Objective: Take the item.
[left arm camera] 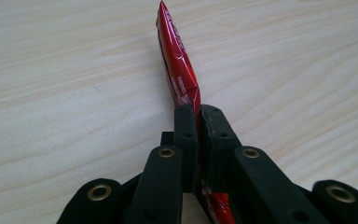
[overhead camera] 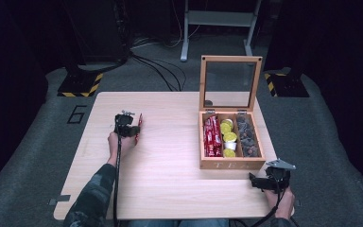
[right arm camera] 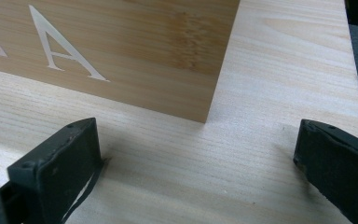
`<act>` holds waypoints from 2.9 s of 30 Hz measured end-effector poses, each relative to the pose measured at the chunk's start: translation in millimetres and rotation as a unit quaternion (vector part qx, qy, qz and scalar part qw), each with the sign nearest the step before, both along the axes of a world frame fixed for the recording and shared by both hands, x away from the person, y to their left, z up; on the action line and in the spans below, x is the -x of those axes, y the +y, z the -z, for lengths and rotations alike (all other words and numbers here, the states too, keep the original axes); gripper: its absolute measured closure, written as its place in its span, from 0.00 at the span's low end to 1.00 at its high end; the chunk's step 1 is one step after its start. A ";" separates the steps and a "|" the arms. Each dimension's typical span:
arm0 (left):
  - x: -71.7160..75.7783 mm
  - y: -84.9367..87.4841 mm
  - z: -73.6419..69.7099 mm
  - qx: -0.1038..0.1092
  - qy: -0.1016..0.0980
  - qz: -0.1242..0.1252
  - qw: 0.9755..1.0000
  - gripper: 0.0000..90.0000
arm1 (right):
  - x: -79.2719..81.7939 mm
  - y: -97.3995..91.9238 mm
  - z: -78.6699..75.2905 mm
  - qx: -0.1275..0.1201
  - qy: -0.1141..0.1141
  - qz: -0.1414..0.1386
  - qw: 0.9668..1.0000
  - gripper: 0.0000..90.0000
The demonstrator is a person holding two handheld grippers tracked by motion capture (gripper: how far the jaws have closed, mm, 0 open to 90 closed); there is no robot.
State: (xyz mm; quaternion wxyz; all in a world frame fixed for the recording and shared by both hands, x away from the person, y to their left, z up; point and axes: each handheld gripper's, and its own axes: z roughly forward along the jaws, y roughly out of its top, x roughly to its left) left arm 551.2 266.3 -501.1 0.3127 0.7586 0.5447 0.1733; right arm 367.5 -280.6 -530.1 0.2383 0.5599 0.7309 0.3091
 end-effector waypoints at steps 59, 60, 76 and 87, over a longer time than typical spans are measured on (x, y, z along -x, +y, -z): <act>133.8 43.2 -54.7 0.002 -0.095 0.043 0.995 0.15 | 0.0 0.0 -0.1 0.001 0.000 0.003 1.000 0.00; 140.6 45.8 -52.6 0.001 -0.097 0.039 0.995 0.15 | 0.0 -0.1 -0.1 0.001 0.000 0.003 1.000 0.00; 182.1 74.3 -7.3 -0.047 -0.091 -0.007 0.995 0.13 | -0.1 0.2 -0.1 0.000 -0.001 0.003 1.000 0.00; 199.7 82.8 21.2 -0.070 -0.078 -0.024 0.994 0.12 | -0.1 0.3 -0.1 -0.001 0.001 0.003 1.000 0.00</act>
